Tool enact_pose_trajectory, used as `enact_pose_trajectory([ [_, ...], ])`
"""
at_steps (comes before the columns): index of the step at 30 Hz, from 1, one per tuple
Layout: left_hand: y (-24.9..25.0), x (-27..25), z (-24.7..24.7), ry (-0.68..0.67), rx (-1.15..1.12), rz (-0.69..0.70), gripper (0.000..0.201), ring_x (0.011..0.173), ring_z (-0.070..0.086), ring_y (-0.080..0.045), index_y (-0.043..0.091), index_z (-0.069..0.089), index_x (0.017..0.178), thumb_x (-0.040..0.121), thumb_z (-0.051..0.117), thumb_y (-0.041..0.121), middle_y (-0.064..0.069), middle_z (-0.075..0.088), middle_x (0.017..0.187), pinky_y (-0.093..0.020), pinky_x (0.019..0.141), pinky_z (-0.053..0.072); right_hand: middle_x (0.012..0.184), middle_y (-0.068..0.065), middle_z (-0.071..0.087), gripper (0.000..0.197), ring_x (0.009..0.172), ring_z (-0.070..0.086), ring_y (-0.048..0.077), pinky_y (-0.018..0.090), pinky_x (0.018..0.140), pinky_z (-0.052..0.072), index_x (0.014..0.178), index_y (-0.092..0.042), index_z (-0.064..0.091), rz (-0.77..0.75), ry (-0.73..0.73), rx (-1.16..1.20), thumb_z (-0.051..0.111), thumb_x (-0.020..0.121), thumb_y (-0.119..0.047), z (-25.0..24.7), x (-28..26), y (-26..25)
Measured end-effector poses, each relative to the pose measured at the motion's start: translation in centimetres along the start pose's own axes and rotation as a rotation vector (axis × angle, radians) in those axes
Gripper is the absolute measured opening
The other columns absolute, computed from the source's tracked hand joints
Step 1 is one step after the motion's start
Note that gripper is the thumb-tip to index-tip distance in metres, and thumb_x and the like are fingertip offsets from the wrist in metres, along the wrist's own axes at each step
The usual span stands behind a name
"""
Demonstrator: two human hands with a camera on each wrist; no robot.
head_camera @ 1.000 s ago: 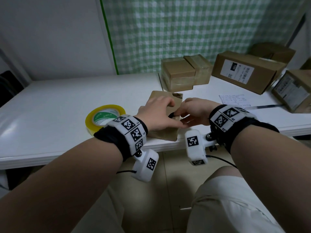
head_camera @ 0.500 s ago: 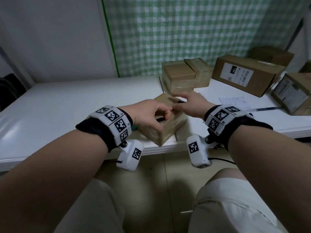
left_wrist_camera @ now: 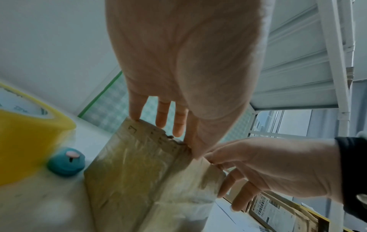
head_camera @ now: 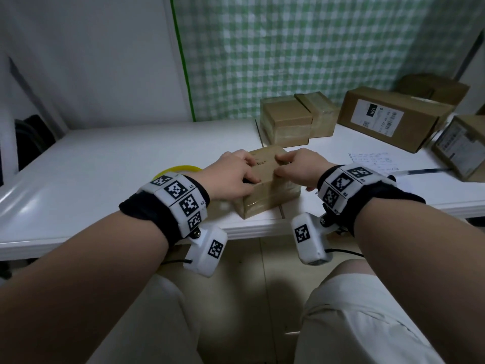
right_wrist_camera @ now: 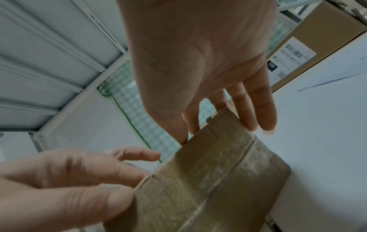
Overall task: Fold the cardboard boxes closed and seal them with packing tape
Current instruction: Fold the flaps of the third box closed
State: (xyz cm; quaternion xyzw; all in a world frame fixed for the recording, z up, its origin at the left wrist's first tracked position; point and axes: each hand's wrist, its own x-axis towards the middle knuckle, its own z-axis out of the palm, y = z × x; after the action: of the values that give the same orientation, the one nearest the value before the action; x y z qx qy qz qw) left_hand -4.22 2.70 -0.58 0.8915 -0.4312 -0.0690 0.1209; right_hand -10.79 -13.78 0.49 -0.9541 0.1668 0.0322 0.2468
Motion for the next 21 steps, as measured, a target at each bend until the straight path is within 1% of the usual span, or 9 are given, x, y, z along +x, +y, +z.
enact_pose_trajectory([
  [3,0.1,0.2,0.5,-0.085,0.068,-0.112,0.038,0.133,0.024,-0.029,0.021,0.070,0.110,0.098,0.040,0.040,-0.006,0.027,0.149,-0.035,0.113,0.019,0.127,0.001,0.056,0.043,0.104,0.054,0.022,0.031,0.081,0.046,0.134,-0.027,0.053,0.037,0.022,-0.023,0.053,0.091,-0.030,0.1,-0.4,-0.3],
  [4,0.1,0.3,0.6,-0.102,0.104,-0.137,0.042,0.134,0.023,-0.030,0.020,0.068,0.114,0.098,0.036,0.042,-0.008,0.025,0.149,-0.037,0.113,0.019,0.125,0.002,0.058,0.040,0.102,0.054,0.022,0.030,0.082,0.046,0.131,-0.026,0.056,0.040,0.036,-0.039,0.052,0.091,-0.030,0.2,-0.5,-0.4],
  [6,0.2,0.4,0.5,-0.103,0.142,-0.164,0.045,0.132,0.026,-0.031,0.019,0.067,0.115,0.098,0.035,0.045,-0.010,0.027,0.147,-0.040,0.112,0.023,0.126,0.004,0.059,0.037,0.110,0.055,0.024,0.030,0.088,0.046,0.126,-0.024,0.059,0.043,0.060,-0.066,0.051,0.091,-0.028,0.4,-0.5,-0.6],
  [8,0.3,0.3,0.4,-0.074,0.135,-0.178,0.043,0.127,0.032,-0.029,0.017,0.069,0.108,0.097,0.039,0.044,-0.011,0.033,0.140,-0.038,0.108,0.030,0.127,0.004,0.058,0.036,0.114,0.054,0.024,0.030,0.089,0.044,0.125,-0.024,0.060,0.051,0.071,-0.069,0.050,0.091,-0.027,0.6,-0.6,-0.6],
  [11,0.4,0.2,0.5,0.030,0.083,-0.172,0.036,0.115,0.044,-0.023,0.013,0.072,0.094,0.093,0.050,0.042,-0.009,0.040,0.127,-0.034,0.098,0.039,0.127,0.004,0.058,0.036,0.114,0.054,0.024,0.029,0.088,0.044,0.125,-0.025,0.060,0.047,0.078,-0.071,0.050,0.091,-0.027,0.8,-0.6,-0.6],
  [13,0.4,0.1,0.9,0.100,0.065,-0.159,0.033,0.108,0.047,-0.019,0.012,0.073,0.090,0.090,0.056,0.040,-0.007,0.043,0.119,-0.030,0.092,0.040,0.127,0.004,0.059,0.036,0.114,0.054,0.024,0.030,0.087,0.044,0.125,-0.025,0.060,0.044,0.085,-0.070,0.050,0.091,-0.027,0.9,-0.6,-0.5],
  [16,0.4,0.0,1.0,0.203,0.058,-0.169,0.027,0.096,0.050,-0.018,0.012,0.071,0.082,0.082,0.066,0.039,-0.005,0.047,0.100,-0.026,0.074,0.036,0.128,0.003,0.058,0.037,0.114,0.054,0.024,0.030,0.087,0.043,0.126,-0.027,0.059,0.039,0.098,-0.065,0.050,0.090,-0.029,1.0,-0.5,-0.4],
  [18,0.4,-0.2,0.9,0.263,0.065,-0.183,0.028,0.086,0.048,-0.018,0.014,0.070,0.087,0.077,0.072,0.040,-0.003,0.049,0.090,-0.026,0.067,0.031,0.128,0.003,0.058,0.038,0.115,0.054,0.024,0.030,0.087,0.043,0.127,-0.028,0.058,0.036,0.099,-0.068,0.049,0.091,-0.030,1.1,-0.4,-0.4],
  [21,0.4,-0.3,0.8,0.275,0.031,-0.199,0.035,0.084,0.048,-0.016,0.015,0.070,0.101,0.076,0.074,0.040,0.000,0.055,0.088,-0.026,0.069,0.032,0.130,0.003,0.057,0.039,0.116,0.053,0.024,0.029,0.086,0.042,0.129,-0.029,0.057,0.036,0.104,-0.072,0.050,0.091,-0.032,1.3,-0.3,-0.3],
])
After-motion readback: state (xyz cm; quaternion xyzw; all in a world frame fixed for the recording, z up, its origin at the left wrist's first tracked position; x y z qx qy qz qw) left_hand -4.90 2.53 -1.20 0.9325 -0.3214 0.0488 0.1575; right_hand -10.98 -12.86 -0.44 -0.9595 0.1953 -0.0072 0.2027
